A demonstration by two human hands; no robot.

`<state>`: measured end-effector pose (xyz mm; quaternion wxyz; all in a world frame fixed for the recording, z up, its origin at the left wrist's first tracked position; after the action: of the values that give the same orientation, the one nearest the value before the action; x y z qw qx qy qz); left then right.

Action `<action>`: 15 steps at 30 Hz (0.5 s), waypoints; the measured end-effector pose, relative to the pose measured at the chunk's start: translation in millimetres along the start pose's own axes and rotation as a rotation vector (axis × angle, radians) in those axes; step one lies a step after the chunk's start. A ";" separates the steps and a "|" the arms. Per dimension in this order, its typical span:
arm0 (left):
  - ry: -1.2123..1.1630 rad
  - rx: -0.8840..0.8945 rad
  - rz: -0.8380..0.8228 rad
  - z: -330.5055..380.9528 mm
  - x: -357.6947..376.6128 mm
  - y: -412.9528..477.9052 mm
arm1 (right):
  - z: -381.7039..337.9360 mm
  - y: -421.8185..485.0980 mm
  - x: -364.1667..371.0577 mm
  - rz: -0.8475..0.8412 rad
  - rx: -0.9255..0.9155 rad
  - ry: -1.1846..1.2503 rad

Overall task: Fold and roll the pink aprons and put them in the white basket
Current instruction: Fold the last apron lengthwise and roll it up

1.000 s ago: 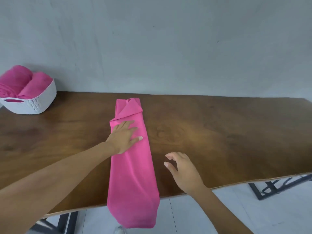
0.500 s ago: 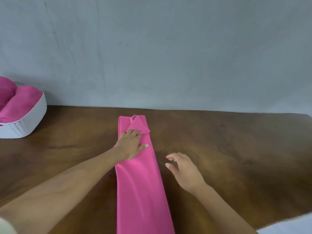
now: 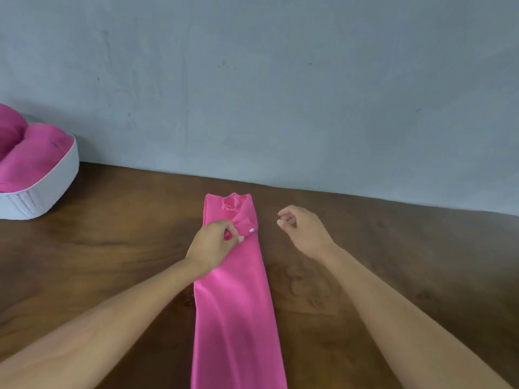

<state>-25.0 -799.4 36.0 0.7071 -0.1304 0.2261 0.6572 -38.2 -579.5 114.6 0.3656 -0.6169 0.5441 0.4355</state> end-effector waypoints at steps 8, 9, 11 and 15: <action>-0.005 -0.239 0.068 -20.0 4.8 12.4 | -55.7 75.6 13.9 -0.098 -0.176 -0.027; 0.012 -0.256 0.070 -20.5 5.6 14.5 | -59.9 84.0 17.7 -0.120 -0.195 -0.033; 0.052 -0.287 0.075 -21.1 6.2 17.4 | -64.9 99.3 27.9 -0.157 -0.229 -0.033; 0.120 -0.267 0.070 -23.6 7.2 23.5 | -69.0 120.5 54.7 -0.235 -0.292 -0.152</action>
<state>-51.6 -802.0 14.8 0.6453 -0.2545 0.1830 0.6966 -146.3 -679.6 90.5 0.3606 -0.6878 0.3703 0.5097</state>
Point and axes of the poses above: each hand's wrist, its own y-axis towards the middle knuckle, its own x-axis out of the palm, z = x × y, the point moved 6 cm from there along y, towards the middle knuckle, and after that the axes turned 5 degrees about -y, right-handed, at the moved point
